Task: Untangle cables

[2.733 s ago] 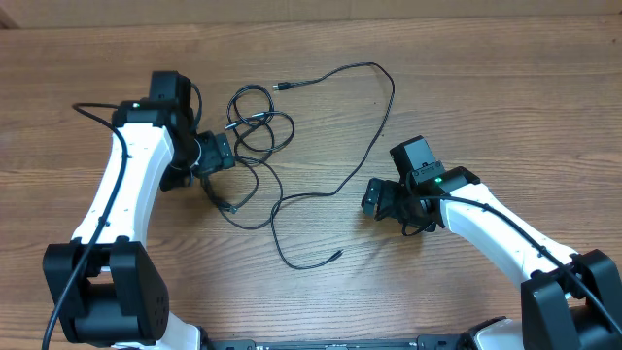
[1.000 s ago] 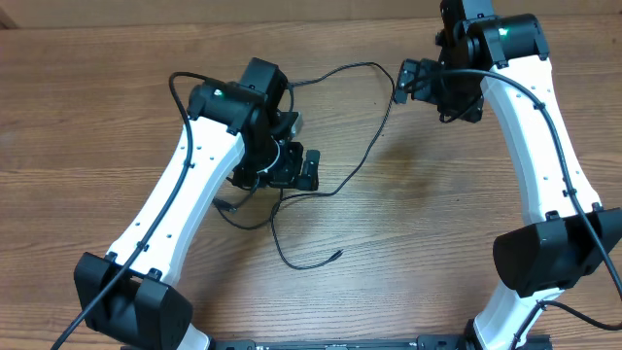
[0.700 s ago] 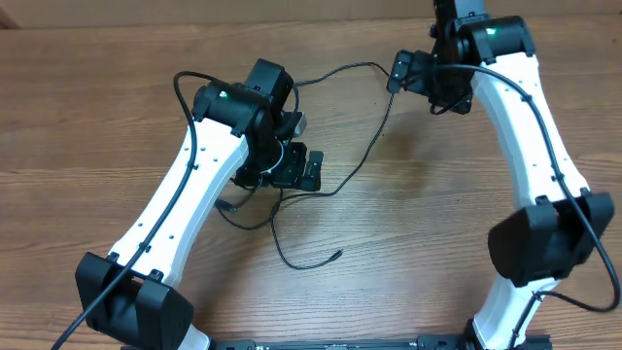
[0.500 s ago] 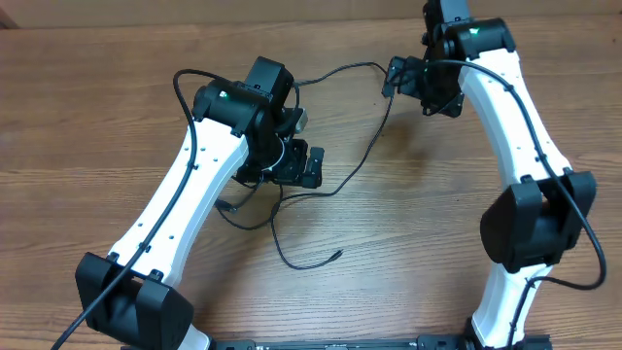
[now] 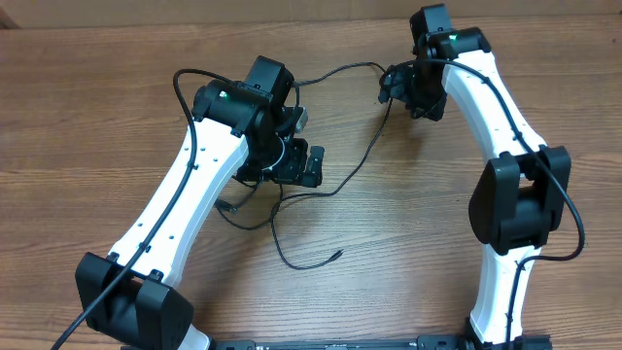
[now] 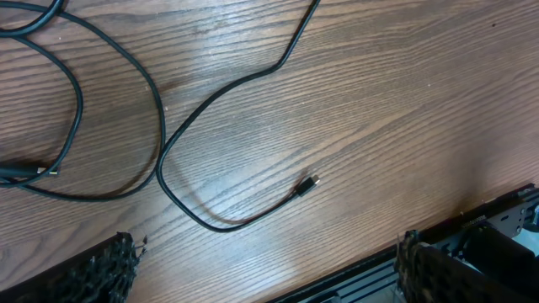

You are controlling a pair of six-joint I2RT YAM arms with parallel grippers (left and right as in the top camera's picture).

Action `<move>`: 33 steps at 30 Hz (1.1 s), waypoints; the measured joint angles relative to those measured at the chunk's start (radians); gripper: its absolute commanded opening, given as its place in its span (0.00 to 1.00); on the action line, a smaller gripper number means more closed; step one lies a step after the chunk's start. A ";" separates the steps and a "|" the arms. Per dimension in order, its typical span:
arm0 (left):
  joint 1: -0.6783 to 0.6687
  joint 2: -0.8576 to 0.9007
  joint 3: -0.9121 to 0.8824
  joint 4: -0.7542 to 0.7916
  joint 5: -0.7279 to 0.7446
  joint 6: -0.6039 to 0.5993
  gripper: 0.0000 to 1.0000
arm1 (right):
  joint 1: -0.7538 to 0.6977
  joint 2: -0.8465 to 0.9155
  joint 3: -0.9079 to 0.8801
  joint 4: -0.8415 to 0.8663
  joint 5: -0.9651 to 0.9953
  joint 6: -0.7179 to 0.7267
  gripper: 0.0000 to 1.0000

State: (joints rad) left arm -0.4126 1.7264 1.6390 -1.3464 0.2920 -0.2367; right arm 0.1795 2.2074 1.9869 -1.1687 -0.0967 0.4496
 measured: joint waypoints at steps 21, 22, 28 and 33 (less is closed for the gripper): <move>0.000 0.000 0.000 0.000 0.000 0.000 1.00 | 0.090 0.108 -0.058 0.122 0.076 0.048 0.53; 0.000 0.000 0.000 0.000 0.000 0.000 1.00 | 0.090 0.108 -0.058 0.123 0.080 0.048 0.53; 0.000 0.000 0.000 0.000 0.000 0.000 1.00 | 0.089 0.108 -0.076 0.153 0.115 0.047 0.52; 0.000 0.000 0.000 0.000 -0.001 0.000 1.00 | 0.089 0.109 -0.116 0.180 0.109 0.043 0.28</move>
State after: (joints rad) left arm -0.4126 1.7264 1.6390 -1.3464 0.2913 -0.2367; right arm 0.2687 2.3165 1.8713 -0.9882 0.0124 0.4927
